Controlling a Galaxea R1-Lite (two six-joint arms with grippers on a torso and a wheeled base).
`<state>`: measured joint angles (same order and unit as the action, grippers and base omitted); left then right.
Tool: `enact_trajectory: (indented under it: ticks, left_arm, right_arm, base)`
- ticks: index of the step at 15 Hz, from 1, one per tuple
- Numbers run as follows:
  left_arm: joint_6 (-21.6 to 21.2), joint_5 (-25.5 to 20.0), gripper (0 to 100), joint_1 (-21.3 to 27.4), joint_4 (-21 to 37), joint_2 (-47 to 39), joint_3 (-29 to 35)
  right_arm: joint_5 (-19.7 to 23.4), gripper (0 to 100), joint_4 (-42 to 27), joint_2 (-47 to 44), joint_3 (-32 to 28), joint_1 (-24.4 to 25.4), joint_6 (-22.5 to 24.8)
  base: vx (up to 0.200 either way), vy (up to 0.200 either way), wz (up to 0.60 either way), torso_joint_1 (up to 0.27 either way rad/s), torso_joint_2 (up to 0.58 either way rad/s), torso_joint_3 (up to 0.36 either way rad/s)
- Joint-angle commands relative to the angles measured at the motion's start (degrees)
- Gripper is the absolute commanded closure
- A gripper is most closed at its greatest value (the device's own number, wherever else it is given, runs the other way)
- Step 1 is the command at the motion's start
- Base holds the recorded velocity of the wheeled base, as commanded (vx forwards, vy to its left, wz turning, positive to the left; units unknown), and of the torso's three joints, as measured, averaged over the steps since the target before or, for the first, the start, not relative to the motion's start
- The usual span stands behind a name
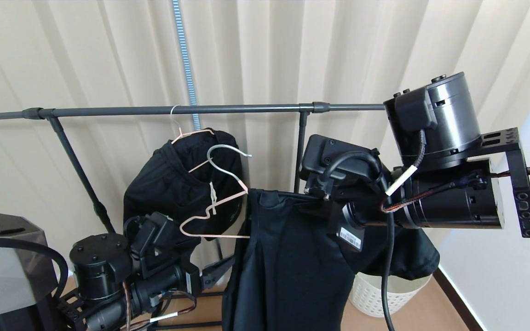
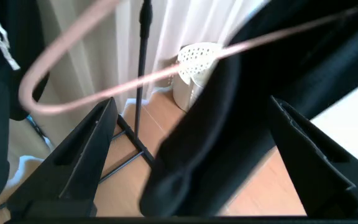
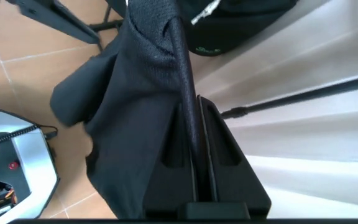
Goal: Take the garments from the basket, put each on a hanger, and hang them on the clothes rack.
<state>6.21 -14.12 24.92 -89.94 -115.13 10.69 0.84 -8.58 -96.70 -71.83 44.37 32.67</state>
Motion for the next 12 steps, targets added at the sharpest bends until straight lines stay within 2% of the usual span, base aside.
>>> enact_trajectory:
  ticks: [1,3,4,7,10,12]
  left_arm:
    - [0.1,1.2,0,1.4,-0.1,-0.5,0.6]
    - [0.1,3.4,0,4.1,-0.1,-0.5,0.8]
    - [0.1,4.4,0,5.3,-0.1,-0.6,0.8]
    - [0.1,6.6,0,7.2,-0.1,-2.3,1.4]
    - [0.8,7.1,0,7.7,-0.1,-3.5,2.8]
    - [1.4,9.6,0,8.0,-0.1,-3.8,4.3]
  right_arm:
    - [0.0,100,0.1,0.3,0.0,0.0,-0.5]
    - [0.7,100,0.1,0.2,-0.5,0.2,-4.8]
    - [0.7,100,0.8,0.2,-0.5,0.2,-5.5]
    - [1.3,100,1.2,0.4,-0.5,0.2,-5.8]
    - [2.7,100,1.2,1.3,-0.3,0.3,-7.4]
    - [3.1,100,1.2,1.5,-0.1,0.3,-7.7]
  base:
    - [0.0,0.0,0.0,0.0,0.0,0.0]
    - [0.0,0.0,0.0,0.0,0.0,0.0]
    - [0.0,0.0,0.0,0.0,0.0,0.0]
    - [0.0,0.0,0.0,0.0,0.0,0.0]
    - [0.0,0.0,0.0,0.0,0.0,0.0]
    - [0.0,0.0,0.0,0.0,0.0,0.0]
